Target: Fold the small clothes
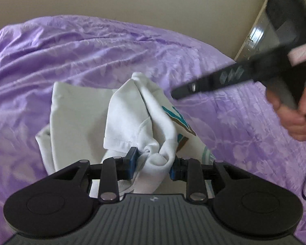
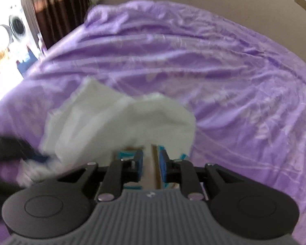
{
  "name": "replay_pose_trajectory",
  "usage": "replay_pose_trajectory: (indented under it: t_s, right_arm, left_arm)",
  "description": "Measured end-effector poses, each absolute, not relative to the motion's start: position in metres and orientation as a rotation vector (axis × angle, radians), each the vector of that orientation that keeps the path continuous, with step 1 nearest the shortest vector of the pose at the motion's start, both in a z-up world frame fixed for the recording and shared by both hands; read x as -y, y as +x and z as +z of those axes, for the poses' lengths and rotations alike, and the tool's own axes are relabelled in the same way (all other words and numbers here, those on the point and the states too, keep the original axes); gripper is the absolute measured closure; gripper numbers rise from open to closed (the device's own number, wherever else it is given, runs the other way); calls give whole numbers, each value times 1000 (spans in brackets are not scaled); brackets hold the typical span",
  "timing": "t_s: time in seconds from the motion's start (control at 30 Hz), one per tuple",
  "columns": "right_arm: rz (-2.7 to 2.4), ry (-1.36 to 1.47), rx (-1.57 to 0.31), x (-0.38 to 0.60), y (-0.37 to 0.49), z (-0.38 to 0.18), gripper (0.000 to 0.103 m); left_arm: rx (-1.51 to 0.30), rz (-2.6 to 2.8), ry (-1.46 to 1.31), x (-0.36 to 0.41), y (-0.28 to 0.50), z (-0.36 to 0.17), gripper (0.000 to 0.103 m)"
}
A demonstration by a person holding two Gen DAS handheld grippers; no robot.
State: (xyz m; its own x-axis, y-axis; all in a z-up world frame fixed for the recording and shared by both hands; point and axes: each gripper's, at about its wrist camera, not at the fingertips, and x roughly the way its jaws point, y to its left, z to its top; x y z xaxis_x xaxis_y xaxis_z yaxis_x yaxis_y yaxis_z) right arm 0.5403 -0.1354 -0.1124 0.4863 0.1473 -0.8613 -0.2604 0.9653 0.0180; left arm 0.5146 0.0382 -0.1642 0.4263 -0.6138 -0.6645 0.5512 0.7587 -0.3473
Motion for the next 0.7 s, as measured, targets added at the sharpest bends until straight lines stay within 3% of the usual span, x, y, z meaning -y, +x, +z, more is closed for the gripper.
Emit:
replay_pose_trajectory:
  t_s: [0.13,0.23,0.3,0.33,0.37,0.7]
  right_arm:
    - [335,-41,-992,121,535,-90,77]
    - [393,-44,-997,102,531,-94,78]
    - [383,-71,-1013,93,531,-111,77]
    - [377,-56,-1030,92,532,-120,80]
    - [366,-31,-1047,94,533,-130,103]
    - [353,60,-1065,149,511,-173,103]
  left_arm:
    - [-875,-733,-63,-32,511,-163,69]
    - [-879,-724,-50,-27,509,-160,63]
    - [-899,-715,-62,-27,507,-159,53]
    - [-906,-713,-67,-28,507,-159,50]
    - [-906,-713,-70,-30,506,-158,49]
    - [-879,-667,-75,-63,510,-135,36]
